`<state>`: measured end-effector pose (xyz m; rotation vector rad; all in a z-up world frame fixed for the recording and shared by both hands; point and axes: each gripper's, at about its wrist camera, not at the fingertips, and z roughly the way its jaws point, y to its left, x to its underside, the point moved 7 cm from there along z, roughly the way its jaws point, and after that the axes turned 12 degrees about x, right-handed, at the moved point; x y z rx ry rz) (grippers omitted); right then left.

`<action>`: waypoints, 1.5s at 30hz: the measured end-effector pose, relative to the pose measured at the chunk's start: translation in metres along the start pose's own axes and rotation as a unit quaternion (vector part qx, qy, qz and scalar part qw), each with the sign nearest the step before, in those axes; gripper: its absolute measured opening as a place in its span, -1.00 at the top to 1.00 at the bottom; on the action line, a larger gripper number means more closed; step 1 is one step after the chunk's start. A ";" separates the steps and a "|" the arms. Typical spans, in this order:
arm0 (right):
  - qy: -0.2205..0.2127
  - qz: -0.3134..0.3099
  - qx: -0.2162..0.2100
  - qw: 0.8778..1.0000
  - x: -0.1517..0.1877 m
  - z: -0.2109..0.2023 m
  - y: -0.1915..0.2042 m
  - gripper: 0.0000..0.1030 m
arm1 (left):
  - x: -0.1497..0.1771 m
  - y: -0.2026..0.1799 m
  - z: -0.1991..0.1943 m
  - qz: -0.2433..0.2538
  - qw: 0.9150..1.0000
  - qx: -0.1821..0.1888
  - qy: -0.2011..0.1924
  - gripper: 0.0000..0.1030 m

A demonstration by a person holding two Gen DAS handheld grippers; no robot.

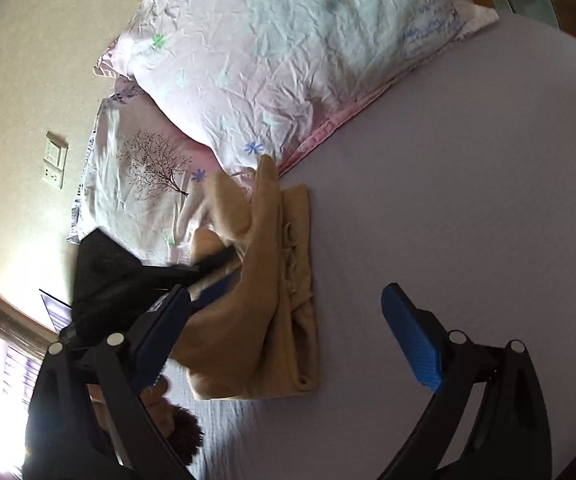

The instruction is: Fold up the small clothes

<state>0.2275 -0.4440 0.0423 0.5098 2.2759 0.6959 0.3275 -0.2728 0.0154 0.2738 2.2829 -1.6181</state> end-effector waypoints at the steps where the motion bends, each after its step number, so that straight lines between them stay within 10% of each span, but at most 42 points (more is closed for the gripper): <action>1: 0.002 -0.001 -0.004 1.000 0.000 0.000 0.000 -0.87 | -0.002 -0.010 -0.014 0.018 1.000 0.014 -0.014 -0.68; 8: 0.049 -0.014 -0.043 0.998 0.008 0.028 0.034 -0.86 | 0.017 -0.016 -0.086 0.159 0.980 -0.112 -0.033 -0.72; 17: 0.104 -0.063 0.083 0.989 0.047 0.076 0.035 -0.82 | 0.088 0.043 -0.074 0.281 0.919 -0.267 0.066 -0.68; 23: 0.116 -0.039 -0.013 0.992 0.045 0.079 0.043 -0.80 | 0.040 0.059 -0.143 0.136 0.966 -0.212 -0.063 -0.66; 27: 0.134 -0.037 -0.034 0.990 0.051 0.097 0.043 -0.58 | 0.025 0.100 -0.136 0.030 0.981 -0.187 -0.036 -0.67; 29: 0.147 -0.033 -0.042 0.988 0.058 0.103 0.040 0.12 | 0.024 0.106 -0.125 0.023 0.984 -0.175 -0.029 -0.66; 32: 0.158 -0.002 -0.085 0.984 0.066 0.112 0.037 0.44 | 0.024 0.104 -0.117 0.012 0.988 -0.152 -0.027 -0.20; 34: 0.147 -0.005 -0.106 0.983 0.066 0.108 0.047 0.46 | 0.024 0.105 -0.130 -0.004 0.993 -0.114 -0.035 0.27; 37: 0.147 -0.035 -0.159 0.976 0.078 0.101 0.080 0.47 | 0.030 0.090 -0.178 0.006 0.996 -0.061 -0.068 0.35; 40: 0.175 -0.076 -0.166 0.967 0.105 0.118 0.111 0.43 | 0.048 0.088 -0.225 0.028 0.991 -0.084 -0.099 0.32; 45: 0.201 -0.129 -0.059 0.969 0.132 0.146 0.109 -0.07 | 0.075 0.135 -0.265 -0.017 0.985 -0.149 -0.090 0.04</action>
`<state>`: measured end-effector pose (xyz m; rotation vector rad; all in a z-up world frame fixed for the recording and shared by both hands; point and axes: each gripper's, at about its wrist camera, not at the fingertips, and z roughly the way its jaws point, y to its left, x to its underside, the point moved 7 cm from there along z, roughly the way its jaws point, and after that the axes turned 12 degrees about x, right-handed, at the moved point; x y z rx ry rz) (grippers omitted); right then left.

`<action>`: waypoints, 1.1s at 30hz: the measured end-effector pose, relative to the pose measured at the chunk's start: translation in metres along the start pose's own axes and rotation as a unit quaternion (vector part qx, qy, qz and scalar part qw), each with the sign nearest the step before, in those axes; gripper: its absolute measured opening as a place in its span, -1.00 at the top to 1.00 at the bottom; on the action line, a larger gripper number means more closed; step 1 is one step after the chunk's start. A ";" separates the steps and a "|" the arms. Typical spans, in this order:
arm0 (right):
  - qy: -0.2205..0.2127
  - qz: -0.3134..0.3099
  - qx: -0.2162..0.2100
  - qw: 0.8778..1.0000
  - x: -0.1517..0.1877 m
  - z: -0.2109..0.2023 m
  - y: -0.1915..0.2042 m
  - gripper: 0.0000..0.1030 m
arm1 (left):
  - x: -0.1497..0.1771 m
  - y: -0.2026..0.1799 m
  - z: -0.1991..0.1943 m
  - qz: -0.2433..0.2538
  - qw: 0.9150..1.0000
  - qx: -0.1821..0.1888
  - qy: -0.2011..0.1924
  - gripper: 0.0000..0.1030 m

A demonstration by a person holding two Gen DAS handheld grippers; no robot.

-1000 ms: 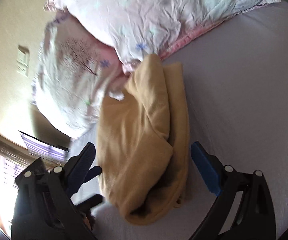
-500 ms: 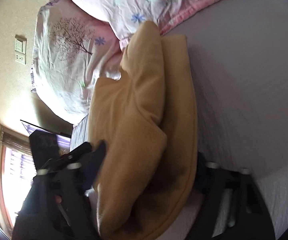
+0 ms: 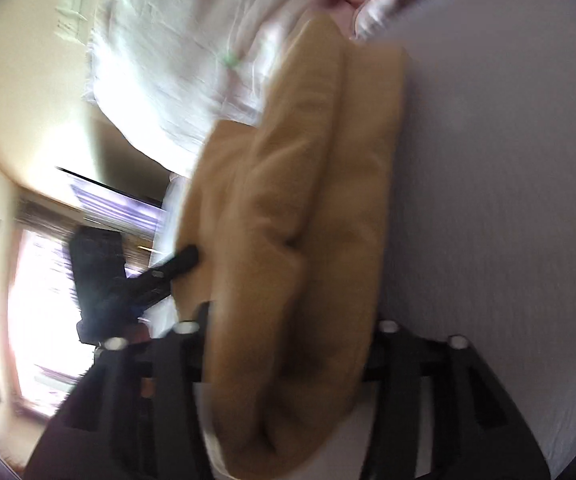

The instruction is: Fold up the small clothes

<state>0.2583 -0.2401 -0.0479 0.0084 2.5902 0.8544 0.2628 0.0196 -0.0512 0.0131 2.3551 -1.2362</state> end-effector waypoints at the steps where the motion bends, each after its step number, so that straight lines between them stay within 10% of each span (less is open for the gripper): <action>1: -0.022 0.001 0.019 1.000 -0.004 -0.012 -0.004 -0.13 | -0.002 0.000 -0.012 0.003 1.000 -0.004 -0.012 0.04; 5: -0.167 -0.009 0.036 0.985 -0.040 -0.078 0.006 -0.12 | -0.023 -0.041 -0.050 0.096 0.992 -0.018 -0.079 0.04; 10: -0.100 -0.025 -0.050 0.993 -0.070 -0.028 0.070 -0.27 | -0.036 -0.081 -0.001 0.127 0.991 -0.001 -0.050 -0.01; 15: -0.040 0.066 0.006 0.997 -0.084 0.046 0.033 -0.31 | -0.042 -0.033 0.050 0.074 0.995 -0.070 -0.007 0.10; 18: -0.046 0.074 -0.003 0.996 -0.080 0.035 0.027 -0.12 | -0.037 -0.034 0.035 0.075 0.996 -0.053 -0.016 0.15; 20: -0.072 0.040 -0.005 0.997 -0.065 0.010 0.038 -0.51 | -0.027 -0.043 0.016 0.086 0.995 -0.046 -0.023 0.11; 25: -0.082 -0.024 -0.042 0.995 0.010 -0.031 0.062 -0.70 | 0.038 -0.070 -0.019 0.127 0.992 -0.003 -0.005 -0.23; 33: -0.078 0.018 -0.025 0.997 0.049 -0.013 0.049 -0.71 | 0.082 -0.072 -0.006 0.168 0.984 -0.058 0.016 -0.30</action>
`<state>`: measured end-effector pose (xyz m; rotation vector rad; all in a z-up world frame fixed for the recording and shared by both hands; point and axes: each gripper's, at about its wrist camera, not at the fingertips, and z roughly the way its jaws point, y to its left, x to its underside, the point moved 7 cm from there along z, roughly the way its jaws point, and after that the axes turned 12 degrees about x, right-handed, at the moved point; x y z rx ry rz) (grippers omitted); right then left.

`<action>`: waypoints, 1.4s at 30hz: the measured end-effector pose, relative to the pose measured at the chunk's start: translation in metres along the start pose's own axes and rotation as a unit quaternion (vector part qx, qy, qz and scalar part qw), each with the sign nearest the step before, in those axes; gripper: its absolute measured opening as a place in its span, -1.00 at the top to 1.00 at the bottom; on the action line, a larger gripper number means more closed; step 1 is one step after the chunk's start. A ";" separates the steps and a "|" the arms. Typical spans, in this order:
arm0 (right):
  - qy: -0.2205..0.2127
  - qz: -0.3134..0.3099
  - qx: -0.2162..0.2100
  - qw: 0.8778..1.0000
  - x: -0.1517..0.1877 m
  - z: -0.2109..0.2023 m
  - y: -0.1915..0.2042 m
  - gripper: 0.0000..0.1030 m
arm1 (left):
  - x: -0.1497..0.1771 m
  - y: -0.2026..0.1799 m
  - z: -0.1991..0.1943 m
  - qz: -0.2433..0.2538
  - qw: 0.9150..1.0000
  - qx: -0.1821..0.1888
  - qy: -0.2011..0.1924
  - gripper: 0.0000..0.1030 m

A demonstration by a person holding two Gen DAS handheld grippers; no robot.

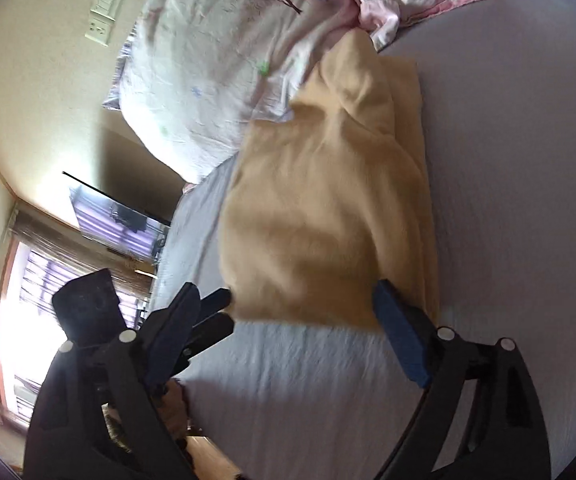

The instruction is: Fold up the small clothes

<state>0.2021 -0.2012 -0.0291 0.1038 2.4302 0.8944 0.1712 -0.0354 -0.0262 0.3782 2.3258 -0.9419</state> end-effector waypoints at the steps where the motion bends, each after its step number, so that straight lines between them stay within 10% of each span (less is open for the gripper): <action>1: -0.011 -0.004 -0.001 1.000 0.001 -0.005 0.001 -0.71 | 0.002 0.000 -0.006 -0.005 1.000 0.006 -0.008 -0.31; 7: -0.103 -0.025 0.024 0.994 -0.010 -0.048 -0.005 -0.70 | -0.011 -0.010 -0.023 -0.003 0.998 0.022 -0.058 -0.35; 11: -0.058 0.011 -0.067 0.996 -0.027 -0.030 0.008 -0.70 | -0.016 -0.021 0.000 0.013 0.999 0.020 -0.027 -0.42; 19: -0.043 0.070 -0.041 0.996 -0.070 0.001 -0.010 -0.70 | 0.003 -0.011 0.008 0.011 1.000 0.002 0.000 -0.42; 27: -0.027 0.054 0.007 0.998 -0.020 -0.019 -0.029 -0.75 | 0.011 -0.001 -0.016 -0.005 1.000 -0.003 -0.015 -0.48; 30: -0.043 0.013 0.060 0.997 0.004 -0.042 -0.027 -0.91 | 0.020 0.007 -0.036 -0.020 0.998 -0.056 -0.030 -0.90; 34: -0.053 -0.075 0.210 0.973 0.035 -0.048 -0.022 -0.96 | 0.032 0.010 -0.043 -0.015 0.990 -0.139 -0.029 -0.97; 42: -0.050 -0.140 0.341 0.928 0.056 -0.017 -0.029 -0.96 | 0.042 0.023 -0.013 0.016 0.971 -0.234 0.036 -0.97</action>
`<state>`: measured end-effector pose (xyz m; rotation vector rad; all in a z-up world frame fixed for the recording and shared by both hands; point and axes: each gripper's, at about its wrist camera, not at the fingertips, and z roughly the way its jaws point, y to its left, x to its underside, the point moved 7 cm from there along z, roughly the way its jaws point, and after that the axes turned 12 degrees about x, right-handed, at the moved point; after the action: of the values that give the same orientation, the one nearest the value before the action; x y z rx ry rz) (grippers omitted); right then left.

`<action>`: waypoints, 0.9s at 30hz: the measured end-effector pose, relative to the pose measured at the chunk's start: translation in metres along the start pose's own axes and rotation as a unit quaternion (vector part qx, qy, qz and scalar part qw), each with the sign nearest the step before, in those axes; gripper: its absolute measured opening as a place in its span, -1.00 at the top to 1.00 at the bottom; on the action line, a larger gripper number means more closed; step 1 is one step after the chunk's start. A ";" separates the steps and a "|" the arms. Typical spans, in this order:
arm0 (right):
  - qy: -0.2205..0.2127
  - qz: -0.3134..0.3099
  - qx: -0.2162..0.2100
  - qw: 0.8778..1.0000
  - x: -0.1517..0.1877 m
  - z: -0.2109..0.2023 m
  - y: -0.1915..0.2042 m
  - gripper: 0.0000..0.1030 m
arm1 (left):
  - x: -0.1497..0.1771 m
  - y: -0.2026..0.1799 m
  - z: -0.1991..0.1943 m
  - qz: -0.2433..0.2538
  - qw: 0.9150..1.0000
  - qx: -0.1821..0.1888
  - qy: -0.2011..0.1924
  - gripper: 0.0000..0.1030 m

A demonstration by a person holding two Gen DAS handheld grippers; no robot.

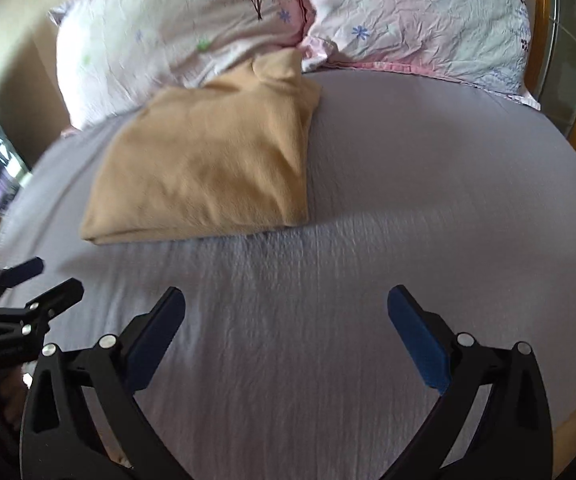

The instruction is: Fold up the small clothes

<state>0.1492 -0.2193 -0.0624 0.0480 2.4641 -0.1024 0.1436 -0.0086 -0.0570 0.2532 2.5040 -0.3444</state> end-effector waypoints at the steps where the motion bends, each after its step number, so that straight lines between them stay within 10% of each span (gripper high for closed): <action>1: 0.001 -0.004 0.008 1.000 0.001 0.003 0.002 -0.96 | 0.001 -0.001 0.002 0.001 1.000 -0.001 0.003 -0.97; 27: -0.005 -0.037 0.029 0.999 0.009 0.002 0.024 -0.97 | -0.001 -0.005 0.011 0.005 1.000 -0.022 -0.012 -0.97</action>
<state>0.1449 -0.1954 -0.0707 -0.0192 2.4526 -0.2055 0.1491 -0.0169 -0.0638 0.2414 2.4839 -0.2858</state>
